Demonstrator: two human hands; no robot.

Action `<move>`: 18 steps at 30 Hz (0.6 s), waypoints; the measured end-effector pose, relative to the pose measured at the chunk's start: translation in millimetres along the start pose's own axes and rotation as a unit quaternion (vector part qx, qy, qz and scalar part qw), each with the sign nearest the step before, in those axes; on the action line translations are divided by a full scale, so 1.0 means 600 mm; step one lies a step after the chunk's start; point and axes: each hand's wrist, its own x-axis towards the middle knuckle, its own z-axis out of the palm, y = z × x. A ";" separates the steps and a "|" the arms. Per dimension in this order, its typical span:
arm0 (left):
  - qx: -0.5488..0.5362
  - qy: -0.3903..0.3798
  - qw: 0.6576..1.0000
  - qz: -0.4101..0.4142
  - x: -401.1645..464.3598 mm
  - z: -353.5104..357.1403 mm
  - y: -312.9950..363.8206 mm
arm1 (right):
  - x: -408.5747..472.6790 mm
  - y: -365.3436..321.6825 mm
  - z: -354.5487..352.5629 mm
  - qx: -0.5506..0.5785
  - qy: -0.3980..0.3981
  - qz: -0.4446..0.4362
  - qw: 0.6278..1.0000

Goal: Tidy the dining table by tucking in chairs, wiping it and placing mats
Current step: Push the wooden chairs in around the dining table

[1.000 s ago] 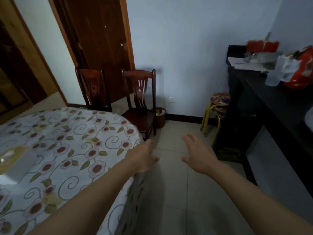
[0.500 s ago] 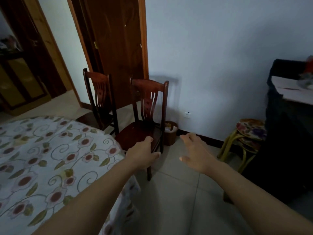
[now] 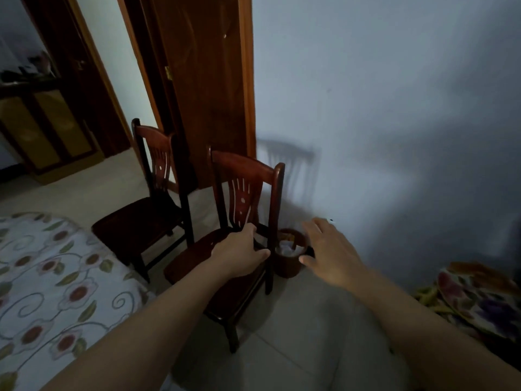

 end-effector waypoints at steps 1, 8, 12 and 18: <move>-0.005 0.010 1.000 -0.016 0.036 0.004 0.013 | 0.037 0.028 -0.003 0.003 -0.001 -0.009 1.000; -0.039 0.027 0.994 -0.103 0.229 0.001 0.091 | 0.272 0.166 -0.026 0.018 -0.039 -0.088 0.995; -0.054 0.027 0.988 -0.143 0.330 -0.009 0.098 | 0.392 0.199 -0.023 0.026 -0.055 -0.132 0.989; -0.063 0.044 0.982 -0.171 0.499 -0.016 0.073 | 0.567 0.226 -0.004 0.022 -0.049 -0.183 0.982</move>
